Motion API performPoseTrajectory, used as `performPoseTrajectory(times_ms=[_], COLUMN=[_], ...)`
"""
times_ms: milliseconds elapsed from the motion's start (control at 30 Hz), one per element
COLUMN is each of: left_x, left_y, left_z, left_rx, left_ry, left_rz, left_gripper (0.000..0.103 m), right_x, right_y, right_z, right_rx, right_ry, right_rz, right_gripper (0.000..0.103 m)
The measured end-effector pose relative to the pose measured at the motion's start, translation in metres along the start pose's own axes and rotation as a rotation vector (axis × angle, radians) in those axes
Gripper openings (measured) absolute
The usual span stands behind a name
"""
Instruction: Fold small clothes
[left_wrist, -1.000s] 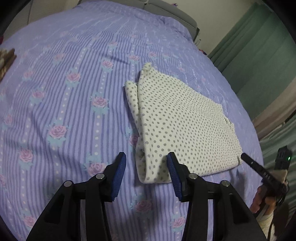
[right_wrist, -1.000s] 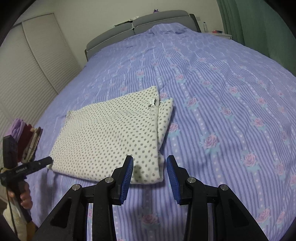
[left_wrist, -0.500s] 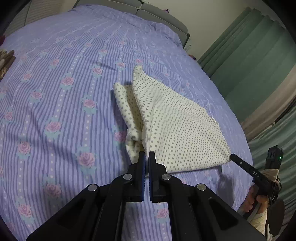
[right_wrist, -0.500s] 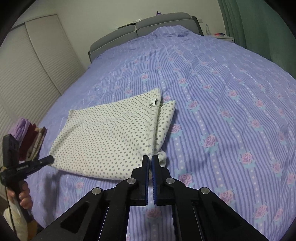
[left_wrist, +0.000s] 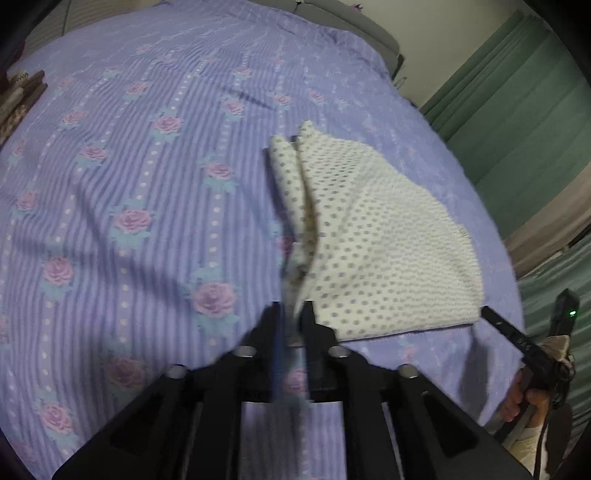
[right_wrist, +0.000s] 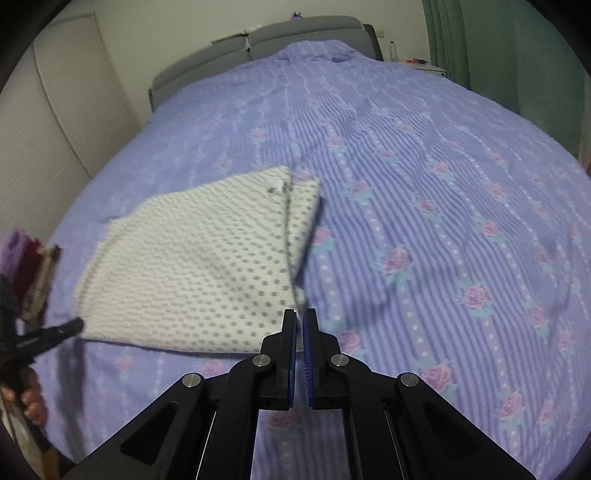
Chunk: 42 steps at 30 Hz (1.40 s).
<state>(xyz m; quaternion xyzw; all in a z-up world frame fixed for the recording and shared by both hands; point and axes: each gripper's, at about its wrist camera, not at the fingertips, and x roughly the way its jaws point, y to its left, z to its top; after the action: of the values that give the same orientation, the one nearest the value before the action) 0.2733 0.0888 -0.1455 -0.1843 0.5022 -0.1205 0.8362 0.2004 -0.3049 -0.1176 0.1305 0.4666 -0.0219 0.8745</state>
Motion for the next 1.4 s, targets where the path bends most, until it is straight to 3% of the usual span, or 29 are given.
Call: performPoseTrajectory(times_ms=[67,133,167,267,333,400,567,733,867,933,1133,1167,1200,1233,1267,1300,1400], left_x=[-0.004,-0.013,-0.018,-0.028,-0.027,-0.022,0.013,0.046,0.062,0.065,0.055,0.056,0.055,0.051,0.045,0.031,0.001], left_y=[-0.001,-0.006,-0.006,-0.007,-0.010,-0.014,-0.022,-0.026,-0.023,-0.022,-0.018,-0.018,-0.018,-0.016,-0.013,-0.009,-0.003], left_z=[-0.001,0.000,0.001,0.018,0.038,0.059,0.114,0.142,0.144,0.146,0.155,0.156,0.155,0.154,0.152,0.146,0.123], left_rx=[0.027,0.067,0.081,0.118,0.156,0.207,0.271,0.317,0.324,0.336,0.342,0.340,0.340,0.332,0.320,0.300,0.271], left_ry=[-0.005,-0.033,-0.052,-0.097,-0.108,-0.114,-0.063,-0.014,0.034,0.033,-0.019,-0.015,-0.013,-0.029,-0.050,-0.094,-0.130], left_rz=[0.024,0.040,0.029,-0.004,-0.037,-0.048,-0.046,0.008,-0.024,-0.032,-0.032,-0.016,0.017,0.067,0.095,0.118,0.066], left_gripper=[0.028,0.045,0.048,0.048,0.048,0.048,0.043,0.042,0.025,0.008,0.009,0.012,0.027,0.048,0.054,0.055,0.056], right_x=[0.003,0.000,-0.004,-0.024,-0.036,-0.043,-0.033,-0.011,0.002,0.004,0.010,0.012,0.012,0.013,0.014,0.014,0.013], right_y=[0.000,-0.001,0.000,0.009,0.022,0.034,0.059,0.077,0.086,0.090,0.096,0.097,0.097,0.098,0.099,0.100,0.102], right_z=[0.000,-0.003,-0.004,-0.005,-0.003,0.001,0.017,0.023,0.027,0.027,0.028,0.028,0.028,0.028,0.028,0.027,0.026], right_rx=[-0.005,-0.003,-0.002,-0.025,-0.046,-0.066,-0.077,-0.053,-0.054,-0.063,-0.065,-0.066,-0.066,-0.064,-0.060,-0.060,-0.071], right_ry=[0.020,0.017,0.005,-0.054,-0.088,-0.109,-0.113,-0.083,-0.064,-0.065,-0.062,-0.060,-0.059,-0.057,-0.052,-0.049,-0.047], right_rz=[-0.050,-0.056,-0.045,-0.058,-0.069,-0.043,-0.004,0.044,0.067,0.070,0.082,0.084,0.086,0.089,0.091,0.090,0.089], right_gripper=[0.005,0.005,0.005,0.017,0.031,0.031,0.031,0.031,0.031,0.031,0.031,0.031,0.031,0.031,0.031,0.031,0.035])
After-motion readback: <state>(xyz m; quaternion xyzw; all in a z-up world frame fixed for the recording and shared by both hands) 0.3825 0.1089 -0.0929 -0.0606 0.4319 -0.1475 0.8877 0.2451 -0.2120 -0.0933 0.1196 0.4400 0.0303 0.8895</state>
